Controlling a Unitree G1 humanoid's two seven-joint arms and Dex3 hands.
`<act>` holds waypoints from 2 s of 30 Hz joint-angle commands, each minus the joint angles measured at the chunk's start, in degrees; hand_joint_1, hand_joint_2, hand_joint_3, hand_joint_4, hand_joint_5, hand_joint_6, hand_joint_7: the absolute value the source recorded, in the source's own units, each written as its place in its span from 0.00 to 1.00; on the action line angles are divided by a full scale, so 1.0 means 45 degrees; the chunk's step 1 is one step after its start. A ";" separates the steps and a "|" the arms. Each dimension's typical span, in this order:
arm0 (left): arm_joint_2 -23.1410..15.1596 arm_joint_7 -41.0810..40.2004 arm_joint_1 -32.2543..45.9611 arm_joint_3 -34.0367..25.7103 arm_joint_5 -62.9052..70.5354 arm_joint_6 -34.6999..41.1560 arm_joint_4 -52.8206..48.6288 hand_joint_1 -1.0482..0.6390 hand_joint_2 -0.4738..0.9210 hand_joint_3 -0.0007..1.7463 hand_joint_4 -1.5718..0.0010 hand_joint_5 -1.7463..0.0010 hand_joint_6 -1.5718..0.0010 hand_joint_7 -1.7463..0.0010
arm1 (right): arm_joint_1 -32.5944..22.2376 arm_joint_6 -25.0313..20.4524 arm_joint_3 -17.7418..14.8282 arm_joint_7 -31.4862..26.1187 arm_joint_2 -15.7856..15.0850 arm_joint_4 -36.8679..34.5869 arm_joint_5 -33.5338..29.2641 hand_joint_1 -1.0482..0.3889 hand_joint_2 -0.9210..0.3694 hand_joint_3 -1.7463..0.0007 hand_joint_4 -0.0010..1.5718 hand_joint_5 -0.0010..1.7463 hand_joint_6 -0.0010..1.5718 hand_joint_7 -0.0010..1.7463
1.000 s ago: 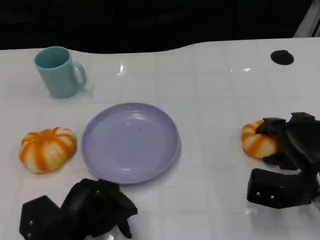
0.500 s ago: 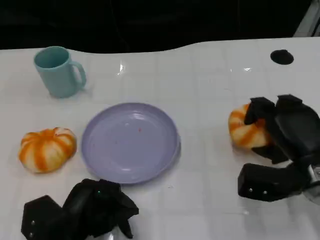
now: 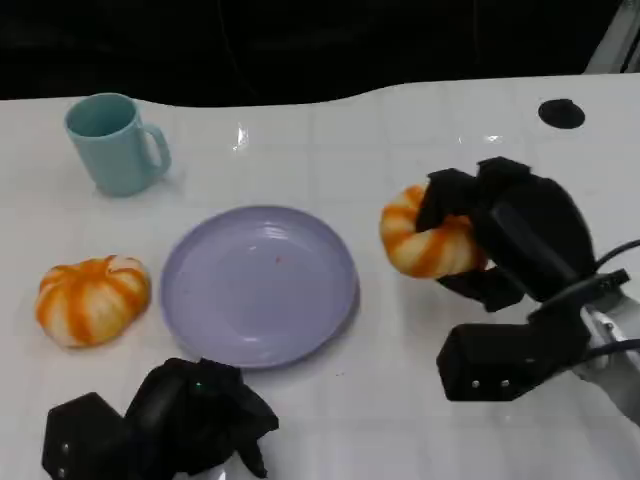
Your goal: Grasp the bread from the table and place it into the plate.
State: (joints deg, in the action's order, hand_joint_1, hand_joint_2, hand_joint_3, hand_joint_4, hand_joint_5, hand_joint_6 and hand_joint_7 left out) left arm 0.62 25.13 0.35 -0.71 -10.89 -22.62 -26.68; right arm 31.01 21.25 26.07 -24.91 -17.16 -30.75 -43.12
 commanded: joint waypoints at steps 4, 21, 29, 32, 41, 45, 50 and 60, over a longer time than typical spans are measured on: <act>-0.0099 0.0013 0.0249 0.0013 0.0004 -0.0035 0.0132 0.00 0.92 0.00 0.07 0.42 0.01 0.71 | 0.0622 -0.0227 0.0253 0.1893 0.0852 0.0436 0.0190 0.60 0.44 0.27 0.61 1.00 0.55 0.81; -0.0114 -0.0020 0.0293 -0.0023 0.0023 0.0060 0.0214 0.00 0.92 0.00 0.06 0.42 0.00 0.71 | 0.2239 -0.0008 0.1519 0.1648 0.3236 -0.2683 -0.0428 0.59 0.39 0.43 0.59 1.00 0.48 0.89; -0.0090 -0.0061 0.0266 0.0015 0.0106 -0.0013 0.0175 0.00 0.93 0.01 0.06 0.42 0.00 0.71 | 0.3063 0.0466 0.1585 0.0331 0.4174 -0.4982 -0.0326 0.59 0.31 0.49 0.57 1.00 0.50 0.74; -0.0077 -0.0060 0.0240 0.0002 0.0083 0.0030 0.0123 0.00 0.92 0.01 0.06 0.42 0.00 0.71 | 0.3127 0.0415 0.1368 0.0288 0.4472 -0.5400 -0.0023 0.60 0.27 0.54 0.51 0.91 0.57 0.52; -0.0015 -0.0252 0.0423 0.0065 0.0212 0.0084 0.0394 0.00 0.92 0.01 0.06 0.42 0.00 0.70 | 0.3131 0.0325 0.1202 0.2316 0.4495 -0.5042 0.0726 0.38 0.00 0.91 0.04 0.24 0.20 0.01; -0.0017 -0.0203 0.0387 0.0064 0.0133 0.0075 0.0349 0.00 0.92 0.01 0.06 0.42 0.00 0.70 | 0.3073 0.0262 0.1286 0.2484 0.4474 -0.4837 0.0705 0.31 0.00 0.90 0.00 0.24 0.15 0.00; -0.0034 -0.0201 0.0345 0.0061 0.0132 0.0105 0.0343 0.00 0.93 0.01 0.07 0.42 0.01 0.70 | 0.2999 0.0269 0.1335 0.2672 0.4379 -0.4665 0.0659 0.26 0.00 0.88 0.00 0.22 0.13 0.00; -0.0043 -0.0147 0.0251 0.0021 0.0059 0.0177 0.0267 0.00 0.92 0.00 0.07 0.43 0.00 0.71 | 0.1880 0.0041 0.1114 0.3647 0.3477 -0.2123 0.0907 0.25 0.00 0.83 0.01 0.24 0.13 0.01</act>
State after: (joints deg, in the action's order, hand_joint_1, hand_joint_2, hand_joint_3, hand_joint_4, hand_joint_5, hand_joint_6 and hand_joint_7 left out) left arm 0.95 24.59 1.52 -0.27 -10.31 -22.02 -25.22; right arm 41.64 21.48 32.19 -9.71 0.88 -44.21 -40.19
